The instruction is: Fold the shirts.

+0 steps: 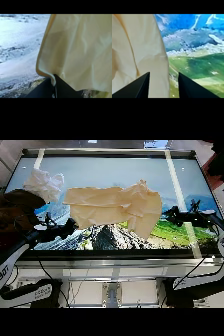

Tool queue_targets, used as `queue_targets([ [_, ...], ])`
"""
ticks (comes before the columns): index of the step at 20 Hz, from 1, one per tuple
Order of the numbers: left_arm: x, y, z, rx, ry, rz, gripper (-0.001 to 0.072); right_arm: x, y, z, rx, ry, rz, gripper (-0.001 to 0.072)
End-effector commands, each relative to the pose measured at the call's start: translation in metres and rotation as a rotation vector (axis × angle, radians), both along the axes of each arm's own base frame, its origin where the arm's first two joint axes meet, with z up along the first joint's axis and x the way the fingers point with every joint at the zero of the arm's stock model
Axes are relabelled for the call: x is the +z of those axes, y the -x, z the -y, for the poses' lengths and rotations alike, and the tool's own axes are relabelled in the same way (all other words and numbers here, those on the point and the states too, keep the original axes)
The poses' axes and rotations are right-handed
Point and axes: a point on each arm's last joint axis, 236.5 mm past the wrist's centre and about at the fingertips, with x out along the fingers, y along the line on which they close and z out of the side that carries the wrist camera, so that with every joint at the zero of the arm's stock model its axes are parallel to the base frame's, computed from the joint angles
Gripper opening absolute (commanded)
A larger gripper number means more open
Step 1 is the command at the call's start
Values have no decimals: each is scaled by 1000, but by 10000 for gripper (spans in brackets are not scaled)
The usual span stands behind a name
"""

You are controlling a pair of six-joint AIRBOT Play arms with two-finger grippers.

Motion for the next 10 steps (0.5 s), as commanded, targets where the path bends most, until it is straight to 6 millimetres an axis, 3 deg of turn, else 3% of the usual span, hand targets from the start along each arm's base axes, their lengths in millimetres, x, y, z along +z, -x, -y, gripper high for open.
queue_targets([
  [1, 0, 0, 0, -1, 1, 0, 15, -25, -16, -15, -10, 47, 1, 406],
  [6, 0, -1, 0, 1, -1, 2, 15, -31, -18, -23, -18, 23, -8, 403],
  [10, 0, -1, -1, -4, -6, 6, 15, -26, -18, -37, 16, -12, 6, 205],
])
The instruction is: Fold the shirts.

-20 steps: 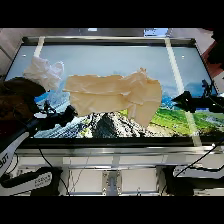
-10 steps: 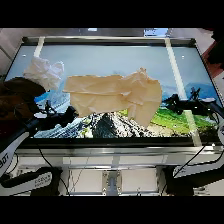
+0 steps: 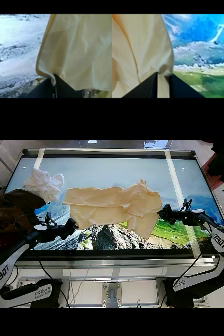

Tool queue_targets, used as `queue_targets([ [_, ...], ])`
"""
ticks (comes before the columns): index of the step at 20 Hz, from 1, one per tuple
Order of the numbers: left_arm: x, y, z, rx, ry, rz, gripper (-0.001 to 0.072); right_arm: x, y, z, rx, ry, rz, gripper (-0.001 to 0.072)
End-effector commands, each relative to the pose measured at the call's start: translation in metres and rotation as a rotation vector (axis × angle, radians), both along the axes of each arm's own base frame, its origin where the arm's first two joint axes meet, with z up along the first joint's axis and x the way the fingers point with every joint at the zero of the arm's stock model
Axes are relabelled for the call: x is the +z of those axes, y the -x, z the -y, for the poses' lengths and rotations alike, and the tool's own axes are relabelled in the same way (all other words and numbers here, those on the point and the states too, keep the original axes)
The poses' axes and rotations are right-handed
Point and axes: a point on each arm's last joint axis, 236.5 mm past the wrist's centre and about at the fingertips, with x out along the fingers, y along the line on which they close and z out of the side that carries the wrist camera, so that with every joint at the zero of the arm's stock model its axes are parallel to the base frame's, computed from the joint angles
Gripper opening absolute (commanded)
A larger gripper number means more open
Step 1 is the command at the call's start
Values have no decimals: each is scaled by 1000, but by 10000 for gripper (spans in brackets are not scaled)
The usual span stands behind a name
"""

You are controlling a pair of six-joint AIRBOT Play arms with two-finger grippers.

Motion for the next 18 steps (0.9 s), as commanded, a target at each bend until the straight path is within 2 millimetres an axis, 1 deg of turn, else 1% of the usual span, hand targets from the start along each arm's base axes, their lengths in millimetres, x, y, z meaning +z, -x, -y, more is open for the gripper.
queue_targets([
  [1, 0, -1, -1, 0, -5, 5, 15, 8, -4, -16, 36, -44, 39, 115],
  [2, 0, -2, -2, 2, -9, 8, 15, 16, -9, -22, 43, -74, 75, 34],
  [4, 8, -10, -3, -27, -31, 52, 15, 44, -21, -36, 77, -155, 181, 30],
  [5, 22, -20, -3, -44, -41, 98, 15, 64, -25, -43, 113, -195, 239, 29],
  [6, 41, -33, -2, -67, -54, 161, 15, 84, -27, -46, 144, -212, 281, 28],
  [7, 69, -49, -1, -86, -65, 241, 14, 108, -28, -49, 187, -209, 338, 28],
  [8, 102, -62, 1, -111, -76, 329, 14, 140, -28, -48, 223, -197, 406, 28],
  [9, 142, -74, 3, -143, -100, 438, 14, 174, -25, -44, 254, -158, 484, 27],
  [10, 186, -79, 6, -182, -129, 546, 14, 208, -18, -39, 279, -111, 552, 27],
  [11, 227, -78, 8, -209, -160, 639, 14, 248, -5, -34, 309, -47, 631, 27],
  [12, 267, -72, 9, -241, -206, 731, 14, 282, 11, -29, 335, 26, 695, 27],
  [14, 347, -47, 6, -280, -331, 919, 14, 347, 56, -21, 354, 215, 795, 27],
  [16, 425, -9, -1, -259, -448, 1109, 13, 407, 104, -16, 325, 444, 897, 26],
  [18, 500, 34, -13, -165, -528, 1280, 12, 468, 148, -13, 249, 721, 1008, 26],
])
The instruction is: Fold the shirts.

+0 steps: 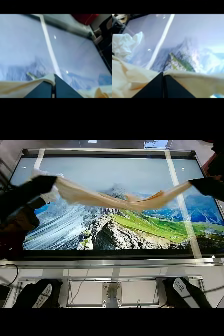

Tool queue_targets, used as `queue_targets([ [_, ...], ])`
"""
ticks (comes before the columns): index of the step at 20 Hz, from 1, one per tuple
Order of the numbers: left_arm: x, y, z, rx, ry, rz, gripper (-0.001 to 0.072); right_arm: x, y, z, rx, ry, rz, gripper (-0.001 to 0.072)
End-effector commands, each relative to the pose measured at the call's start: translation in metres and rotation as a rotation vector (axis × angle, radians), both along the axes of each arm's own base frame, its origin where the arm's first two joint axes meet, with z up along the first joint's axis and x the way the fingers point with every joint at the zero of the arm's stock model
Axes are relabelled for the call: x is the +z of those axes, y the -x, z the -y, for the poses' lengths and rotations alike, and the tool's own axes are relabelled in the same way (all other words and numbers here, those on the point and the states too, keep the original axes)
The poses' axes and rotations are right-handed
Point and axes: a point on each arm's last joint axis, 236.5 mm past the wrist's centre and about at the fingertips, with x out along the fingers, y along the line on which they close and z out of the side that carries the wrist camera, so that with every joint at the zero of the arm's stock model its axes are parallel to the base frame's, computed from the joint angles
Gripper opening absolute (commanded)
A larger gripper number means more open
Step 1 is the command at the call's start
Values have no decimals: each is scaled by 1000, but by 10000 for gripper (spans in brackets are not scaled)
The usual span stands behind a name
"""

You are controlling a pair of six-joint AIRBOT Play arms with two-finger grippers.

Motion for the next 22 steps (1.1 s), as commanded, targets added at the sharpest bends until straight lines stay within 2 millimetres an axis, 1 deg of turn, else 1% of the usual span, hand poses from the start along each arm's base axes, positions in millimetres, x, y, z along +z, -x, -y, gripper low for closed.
queue_targets([
  [1, 131, 80, -23, 124, -92, 350, 12, 103, 85, -1, -247, 342, 281, 24],
  [3, 183, 114, -40, 213, -163, 465, 11, 173, 115, -1, -404, 461, 485, 23],
  [4, 202, 125, -48, 256, -204, 492, 11, 202, 127, -1, -461, 504, 567, 23],
  [5, 216, 132, -55, 291, -250, 508, 11, 228, 135, -4, -488, 521, 636, 23],
  [6, 226, 135, -61, 317, -290, 513, 11, 243, 136, -8, -480, 514, 675, 22],
  [7, 232, 133, -65, 336, -314, 510, 11, 252, 131, -11, -444, 480, 692, 22],
  [8, 235, 126, -68, 345, -331, 503, 11, 257, 122, -13, -395, 421, 697, 23],
  [9, 232, 110, -71, 352, -342, 485, 11, 259, 109, -14, -329, 329, 700, 23],
  [10, 221, 88, -72, 346, -347, 441, 11, 257, 93, -11, -262, 227, 683, 23],
  [11, 201, 62, -72, 328, -349, 369, 11, 248, 78, -8, -184, 140, 643, 23],
  [12, 174, 34, -71, 300, -350, 280, 11, 229, 58, -5, -99, 71, 574, 24],
  [13, 142, 4, -69, 270, -356, 179, 11, 204, 36, -1, -41, 43, 488, 24],
  [14, 106, -26, -69, 246, -358, 72, 11, 166, 8, 2, 2, 38, 370, 24],
  [15, 72, -51, -70, 230, -356, -22, 11, 125, -20, 2, 28, 39, 246, 24],
  [16, 33, -75, -70, 209, -362, -123, 12, 79, -48, 1, 41, 56, 118, 24],
  [17, -5, -95, -69, 184, -369, -218, 12, 25, -73, -5, 63, 95, -10, 24],
  [18, -48, -112, -69, 158, -372, -321, 12, -29, -95, -13, 77, 134, -129, 24],
  [19, -87, -127, -69, 140, -378, -406, 12, -72, -114, -22, 87, 170, -203, 25],
  [20, -125, -142, -69, 129, -376, -479, 12, -110, -132, -30, 88, 201, -250, 25],
  [21, -158, -155, -71, 129, -371, -533, 12, -142, -153, -39, 75, 217, -272, 24],
  [22, -186, -170, -75, 144, -363, -566, 12, -166, -176, -46, 41, 211, -276, 24],
])
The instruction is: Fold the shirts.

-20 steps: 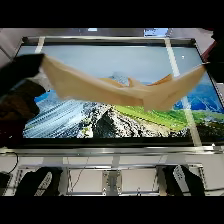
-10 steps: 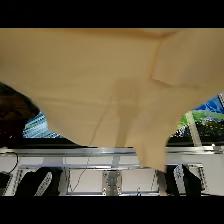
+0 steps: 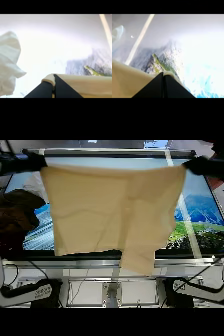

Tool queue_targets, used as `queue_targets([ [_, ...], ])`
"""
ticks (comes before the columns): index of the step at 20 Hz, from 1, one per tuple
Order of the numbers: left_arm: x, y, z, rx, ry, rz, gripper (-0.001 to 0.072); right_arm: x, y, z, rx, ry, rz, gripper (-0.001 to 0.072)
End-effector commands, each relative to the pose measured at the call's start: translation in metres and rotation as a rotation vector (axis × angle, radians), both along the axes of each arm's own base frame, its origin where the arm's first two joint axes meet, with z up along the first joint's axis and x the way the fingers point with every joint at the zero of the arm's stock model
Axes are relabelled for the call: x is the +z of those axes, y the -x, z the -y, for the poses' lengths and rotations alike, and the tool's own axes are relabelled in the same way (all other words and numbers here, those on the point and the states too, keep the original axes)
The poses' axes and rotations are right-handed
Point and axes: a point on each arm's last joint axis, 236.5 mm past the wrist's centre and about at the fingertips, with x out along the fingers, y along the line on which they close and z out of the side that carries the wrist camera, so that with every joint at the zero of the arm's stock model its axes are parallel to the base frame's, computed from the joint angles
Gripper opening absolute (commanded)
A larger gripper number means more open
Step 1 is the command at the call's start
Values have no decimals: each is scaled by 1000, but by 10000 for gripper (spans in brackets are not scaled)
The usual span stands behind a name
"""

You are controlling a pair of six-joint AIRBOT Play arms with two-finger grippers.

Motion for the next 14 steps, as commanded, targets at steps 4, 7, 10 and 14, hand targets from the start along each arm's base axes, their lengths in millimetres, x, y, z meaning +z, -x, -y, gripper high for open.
queue_targets([
  [4, -148, -80, -19, 123, 49, -122, 12, -153, -116, -13, -199, 98, -30, 24],
  [7, -156, -85, -19, 127, 55, -118, 12, -173, -122, 4, -233, 109, -47, 24],
  [10, -180, -63, -14, 93, 36, -248, 12, -195, -100, -1, -143, 155, -151, 24],
  [14, -234, -16, -20, 47, -52, -479, 12, -250, -41, -6, 9, 266, -388, 24],
])
